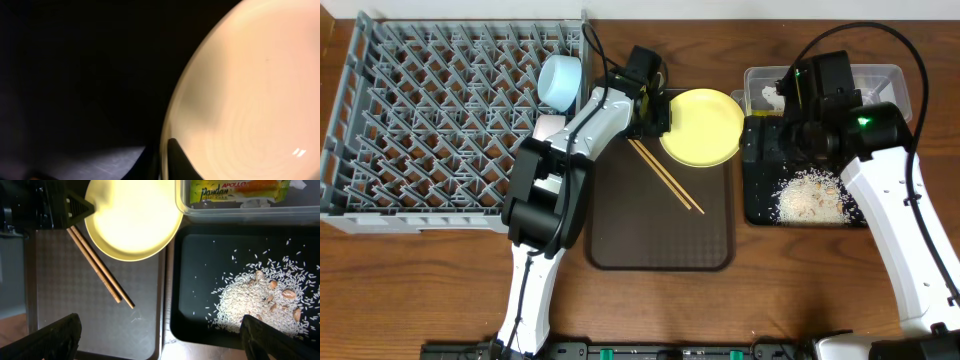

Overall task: Sort waste into correct bins and load items into the dishwasher
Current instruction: 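Grasp the yellow plate rim with the left gripper, then lift the yellow plate and carry it over the rack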

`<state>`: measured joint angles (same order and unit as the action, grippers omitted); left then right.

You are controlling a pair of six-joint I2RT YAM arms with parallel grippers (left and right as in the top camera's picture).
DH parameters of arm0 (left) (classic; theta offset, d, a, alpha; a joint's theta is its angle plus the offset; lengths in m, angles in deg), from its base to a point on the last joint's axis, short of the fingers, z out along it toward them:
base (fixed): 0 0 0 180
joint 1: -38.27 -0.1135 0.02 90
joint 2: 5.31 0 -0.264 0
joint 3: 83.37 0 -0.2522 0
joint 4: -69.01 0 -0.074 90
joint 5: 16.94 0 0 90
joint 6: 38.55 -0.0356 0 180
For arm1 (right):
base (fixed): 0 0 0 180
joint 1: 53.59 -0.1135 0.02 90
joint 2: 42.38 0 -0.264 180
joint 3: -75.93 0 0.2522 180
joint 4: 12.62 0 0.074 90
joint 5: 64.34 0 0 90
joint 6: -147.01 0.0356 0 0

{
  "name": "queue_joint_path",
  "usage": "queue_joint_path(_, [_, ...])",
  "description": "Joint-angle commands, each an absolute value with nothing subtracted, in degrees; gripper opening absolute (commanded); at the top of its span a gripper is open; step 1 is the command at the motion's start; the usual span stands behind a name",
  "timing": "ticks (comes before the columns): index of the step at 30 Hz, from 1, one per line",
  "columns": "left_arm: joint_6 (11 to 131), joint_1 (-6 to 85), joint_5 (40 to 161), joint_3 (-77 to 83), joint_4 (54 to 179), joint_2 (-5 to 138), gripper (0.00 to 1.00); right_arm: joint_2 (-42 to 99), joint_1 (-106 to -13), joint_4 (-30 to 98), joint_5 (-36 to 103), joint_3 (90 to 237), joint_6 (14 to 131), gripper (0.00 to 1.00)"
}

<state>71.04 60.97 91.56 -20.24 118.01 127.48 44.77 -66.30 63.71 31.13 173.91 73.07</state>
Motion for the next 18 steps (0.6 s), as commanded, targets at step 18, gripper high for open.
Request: queue_joint_path(18, [69.0,57.0,86.6,-19.8,120.9,118.9,0.07,44.9,-66.0,63.7,30.6,173.9,72.6,0.99])
